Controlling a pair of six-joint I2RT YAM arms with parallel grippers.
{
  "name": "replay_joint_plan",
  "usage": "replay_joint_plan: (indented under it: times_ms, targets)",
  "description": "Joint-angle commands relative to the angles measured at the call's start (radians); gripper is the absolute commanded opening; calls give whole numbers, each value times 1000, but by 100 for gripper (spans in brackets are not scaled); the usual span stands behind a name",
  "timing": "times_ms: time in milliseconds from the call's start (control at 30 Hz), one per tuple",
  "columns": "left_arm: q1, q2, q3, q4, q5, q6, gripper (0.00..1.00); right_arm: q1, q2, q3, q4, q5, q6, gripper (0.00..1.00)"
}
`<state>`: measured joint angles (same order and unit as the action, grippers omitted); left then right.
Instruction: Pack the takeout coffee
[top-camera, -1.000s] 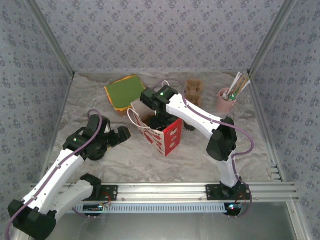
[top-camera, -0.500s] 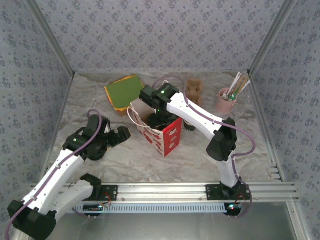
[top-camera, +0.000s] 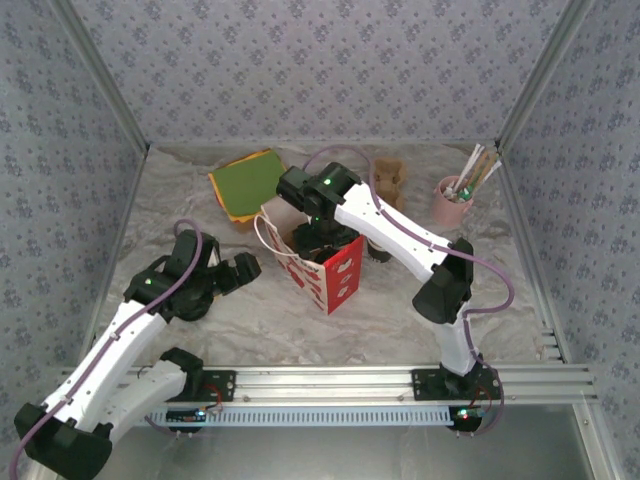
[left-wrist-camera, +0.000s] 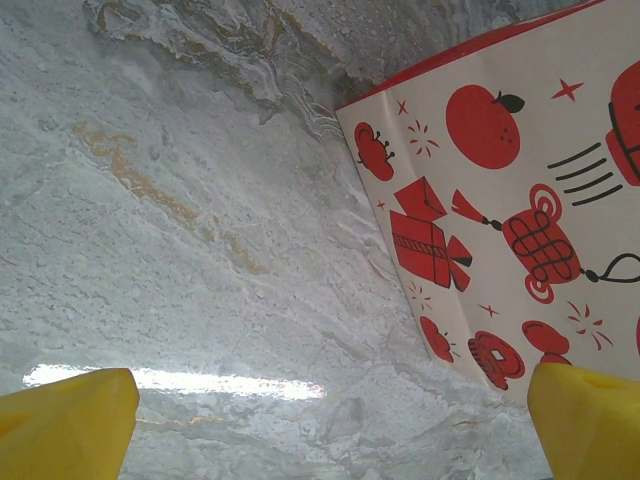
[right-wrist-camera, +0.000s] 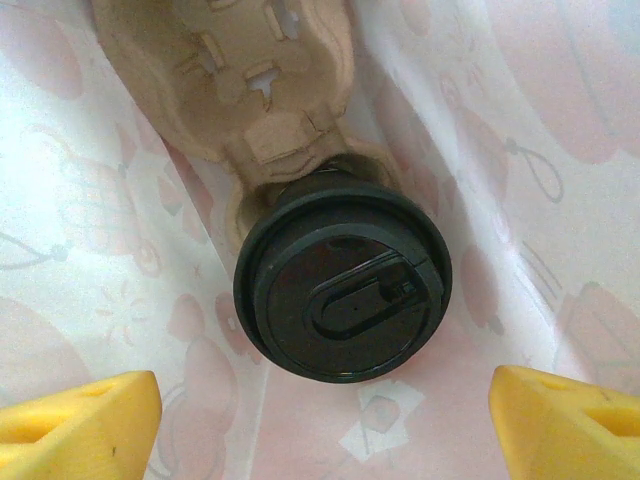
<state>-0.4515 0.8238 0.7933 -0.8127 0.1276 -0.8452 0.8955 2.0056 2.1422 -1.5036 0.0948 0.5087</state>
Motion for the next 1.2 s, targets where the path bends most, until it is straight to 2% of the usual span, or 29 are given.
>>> replay_joint_plan:
  times_ms: [0,700,733,800,1167]
  targets:
    - [2,-15,15,-13,12,12,100,6,-23,27,-41,27,21,87]
    - [3,-14,20,-6,11,10,100,11,-28,45,-49,39,13,86]
    - [3,-15,19,-6,12,10,100,11,-27,49,-50,39,13,86]
    - [2,-13,19,-7,11,10,100,10,-25,53,-49,32,9,78]
    - [2,-2,27,-3,9,14,100,11,-25,107,-73,36,9,76]
